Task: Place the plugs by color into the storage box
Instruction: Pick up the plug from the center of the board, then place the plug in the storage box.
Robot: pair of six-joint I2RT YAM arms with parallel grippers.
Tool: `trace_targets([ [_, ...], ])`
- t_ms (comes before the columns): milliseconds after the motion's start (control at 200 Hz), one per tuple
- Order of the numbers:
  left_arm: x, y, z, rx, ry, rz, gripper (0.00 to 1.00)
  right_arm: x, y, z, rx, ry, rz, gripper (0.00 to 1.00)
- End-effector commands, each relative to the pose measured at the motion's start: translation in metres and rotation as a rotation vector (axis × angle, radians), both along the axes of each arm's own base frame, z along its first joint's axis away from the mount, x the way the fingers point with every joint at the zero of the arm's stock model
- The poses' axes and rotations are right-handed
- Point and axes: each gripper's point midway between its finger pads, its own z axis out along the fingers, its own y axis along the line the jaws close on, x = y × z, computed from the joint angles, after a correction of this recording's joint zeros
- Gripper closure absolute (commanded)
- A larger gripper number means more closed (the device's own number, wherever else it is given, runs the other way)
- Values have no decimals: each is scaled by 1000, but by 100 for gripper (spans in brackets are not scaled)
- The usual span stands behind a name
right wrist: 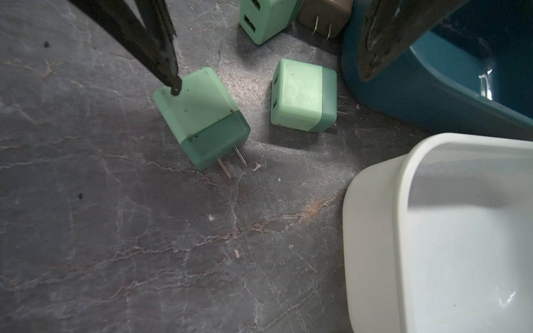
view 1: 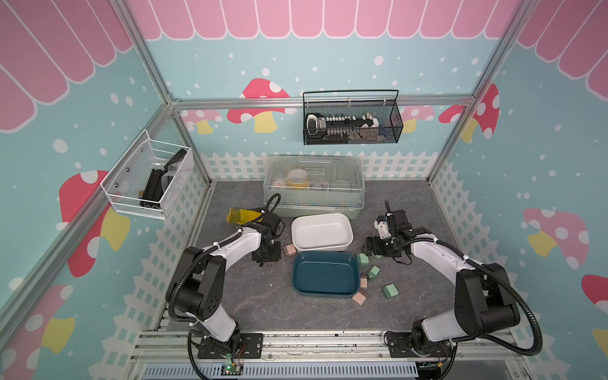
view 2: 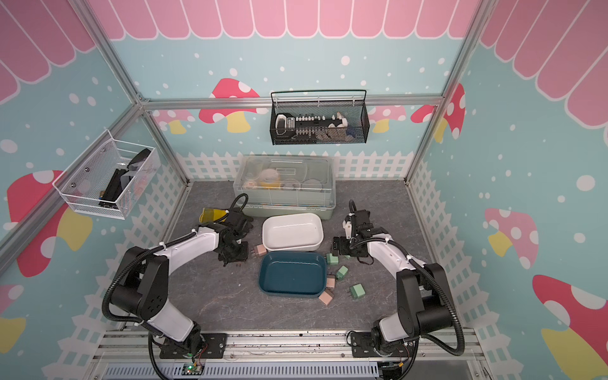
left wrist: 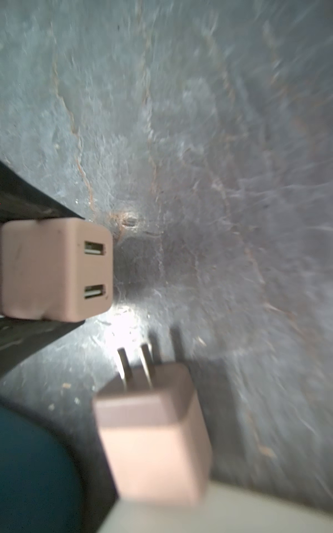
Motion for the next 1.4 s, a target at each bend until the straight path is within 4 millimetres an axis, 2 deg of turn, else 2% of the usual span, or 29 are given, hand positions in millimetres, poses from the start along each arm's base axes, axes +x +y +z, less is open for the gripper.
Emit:
trace_targets([
  [0, 11, -1, 26, 5, -43, -6, 67, 2, 2, 2, 5, -12, 0, 5],
  [115, 27, -12, 48, -15, -87, -6, 66, 4, 3, 3, 4, -18, 1, 5],
  [300, 66, -51, 81, -58, -143, -47, 66, 4, 2, 0, -4, -15, 3, 5],
  [320, 66, -66, 83, -67, -144, -73, 66, 3, 2, 0, -4, -14, 3, 5],
  [405, 81, -96, 91, -104, -160, -99, 66, 3, 1, 0, -7, -17, 7, 5],
  [560, 94, -145, 83, -141, -145, -150, 66, 1, -1, 0, -17, -15, 9, 5],
  [675, 97, -164, 64, -140, -116, -166, 66, -2, -2, 1, -20, -15, 8, 5],
  [851, 104, -167, 30, -115, -75, -123, 66, -7, -3, 0, -22, -13, 4, 5],
  [1031, 109, -172, 9, -117, -61, -91, 65, -10, -5, -3, -28, -1, 3, 5],
  [1261, 107, -169, 4, -102, -54, -98, 60, -12, -6, -4, -31, -2, -6, 5],
  [1396, 103, -165, 7, -100, -61, -100, 62, -10, -5, -3, -24, -3, -16, 5],
])
